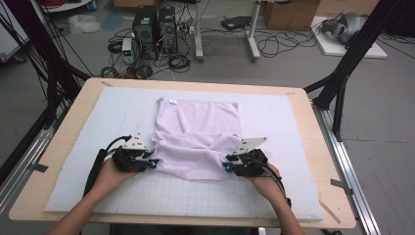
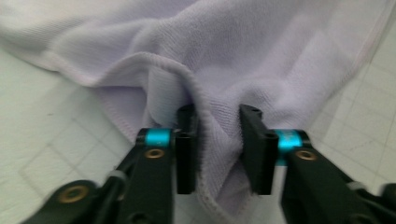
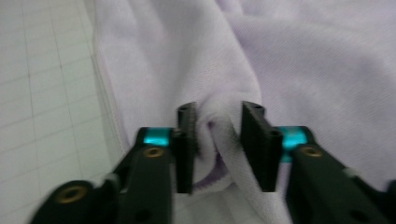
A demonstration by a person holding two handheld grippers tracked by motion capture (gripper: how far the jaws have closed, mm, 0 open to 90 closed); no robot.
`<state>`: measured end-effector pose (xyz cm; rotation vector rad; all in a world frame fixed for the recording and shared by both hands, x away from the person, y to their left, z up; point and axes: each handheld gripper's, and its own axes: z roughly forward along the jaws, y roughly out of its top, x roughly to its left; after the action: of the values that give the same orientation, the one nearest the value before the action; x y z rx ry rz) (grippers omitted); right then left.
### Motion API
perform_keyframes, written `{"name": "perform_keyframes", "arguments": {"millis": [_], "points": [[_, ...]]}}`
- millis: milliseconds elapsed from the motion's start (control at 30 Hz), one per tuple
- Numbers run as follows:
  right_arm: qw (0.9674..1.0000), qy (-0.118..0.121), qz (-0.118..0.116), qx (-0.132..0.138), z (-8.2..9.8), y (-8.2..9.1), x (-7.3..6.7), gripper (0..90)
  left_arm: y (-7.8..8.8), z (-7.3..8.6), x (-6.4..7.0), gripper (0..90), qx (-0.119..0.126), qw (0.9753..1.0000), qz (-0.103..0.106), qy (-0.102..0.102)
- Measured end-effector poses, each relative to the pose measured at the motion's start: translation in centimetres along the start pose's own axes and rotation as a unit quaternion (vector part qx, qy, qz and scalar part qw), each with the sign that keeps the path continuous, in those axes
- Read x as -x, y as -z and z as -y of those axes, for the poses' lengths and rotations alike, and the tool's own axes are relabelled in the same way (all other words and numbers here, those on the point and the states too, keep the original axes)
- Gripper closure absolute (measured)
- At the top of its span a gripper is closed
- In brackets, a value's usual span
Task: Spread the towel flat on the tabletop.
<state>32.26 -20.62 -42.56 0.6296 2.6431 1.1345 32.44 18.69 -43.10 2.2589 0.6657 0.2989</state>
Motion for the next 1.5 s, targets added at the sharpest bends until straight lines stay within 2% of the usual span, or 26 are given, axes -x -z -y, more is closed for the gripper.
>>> {"name": "perform_keyframes", "arguments": {"millis": [67, 167, 267, 367, 433, 500, 567, 633, 667, 733, 767, 867, 1000, 1100, 1167, 1233, 1267, 1300, 1367, 1500], "points": [[0.9998, -0.008, -0.016, -0.008, 0.2, 0.0, 0.0, 79.8, 0.4, -0.1, 0.1, 78.1, 0.008, 1.0, 0.001, -0.002], [0.9995, -0.018, -0.025, 0.006, 0.2, 1.0, -0.2, 81.4, 1.5, -0.4, 0.0, 79.5, 0.014, 0.9999, 0.007, 0.004], [0.9995, -0.018, -0.019, 0.017, 0.1, 3.0, -0.8, 81.7, 2.9, -0.7, 0.3, 79.7, 0.03, 0.9994, 0.015, 0.009], [0.9993, -0.019, -0.017, 0.026, -0.2, 4.9, -1.5, 81.9, 4.1, -1.2, 1.2, 79.6, 0.036, 0.9992, 0.017, -0.001], [0.999, -0.015, -0.024, 0.034, -0.5, 5.9, -1.9, 81.9, 4.8, -1.4, 1.6, 79.5, 0.039, 0.999, 0.02, -0.005], [0.999, -0.01, -0.034, 0.028, -1.0, 6.5, -2.3, 81.4, 5.1, -1.5, 1.8, 78.6, 0.037, 0.9989, 0.027, -0.005], [0.9989, -0.008, -0.041, 0.019, -1.2, 6.3, -2.2, 78.8, 4.7, -1.2, 1.5, 76.4, 0.029, 0.9992, 0.029, 0.004], [0.9993, -0.021, -0.031, 0.003, -1.0, 5.1, -1.8, 67.4, 3.9, -0.9, 0.9, 63.6, 0.009, 0.9998, 0.0, 0.017], [0.9993, -0.026, -0.027, 0.004, -0.8, 4.6, -1.4, 67.4, 3.6, -0.6, 0.5, 60.0, 0.004, 0.9996, -0.01, 0.028], [0.9988, -0.039, -0.018, 0.023, -0.4, 4.3, -0.8, 67.5, 3.4, -0.1, -0.3, 56.2, 0.01, 0.9987, -0.011, 0.049], [0.9985, -0.041, -0.013, 0.032, -0.2, 4.3, -0.5, 67.7, 3.5, 0.0, -0.5, 54.3, 0.014, 0.9985, -0.009, 0.052], [0.9987, -0.037, -0.009, 0.034, 0.4, 4.4, -0.2, 67.5, 3.8, 0.1, -0.5, 53.2, 0.028, 0.9987, -0.002, 0.042], [0.9989, -0.028, -0.019, 0.033, 0.5, 3.9, -0.4, 61.7, 3.3, -0.1, -0.3, 51.1, 0.032, 0.999, 0.004, 0.031], [0.9993, -0.017, -0.026, 0.019, 0.4, 2.3, -0.8, 58.5, 2.1, -0.2, -0.2, 54.2, 0.021, 0.9995, 0.01, 0.02], [0.9996, -0.009, -0.028, 0.0, 0.4, 1.1, -1.1, 59.5, 1.4, -0.1, 0.1, 68.6, 0.012, 0.9997, 0.017, 0.014], [0.9994, -0.005, -0.033, -0.009, 0.6, -0.1, -1.3, 64.8, 0.8, 0.1, 0.4, 75.3, 0.001, 0.9997, 0.022, 0.006], [0.9991, -0.005, -0.04, -0.013, 0.8, -0.5, -1.3, 70.6, 0.9, 0.2, 0.6, 76.6, 0.0, 0.9998, 0.021, 0.004], [0.9988, -0.006, -0.049, -0.006, 0.9, -0.6, -1.4, 77.2, 1.1, 0.2, 0.6, 77.3, 0.002, 0.9998, 0.021, 0.005], [0.9986, -0.006, -0.052, -0.004, 0.9, -0.4, -1.4, 83.3, 1.8, 0.2, 0.7, 77.8, 0.005, 0.9997, 0.021, 0.006], [0.9984, 0.0, -0.056, 0.004, 0.7, 1.3, -1.8, 85.3, 3.6, 0.3, 1.1, 77.9, -0.001, 0.9999, 0.012, -0.005]]}}
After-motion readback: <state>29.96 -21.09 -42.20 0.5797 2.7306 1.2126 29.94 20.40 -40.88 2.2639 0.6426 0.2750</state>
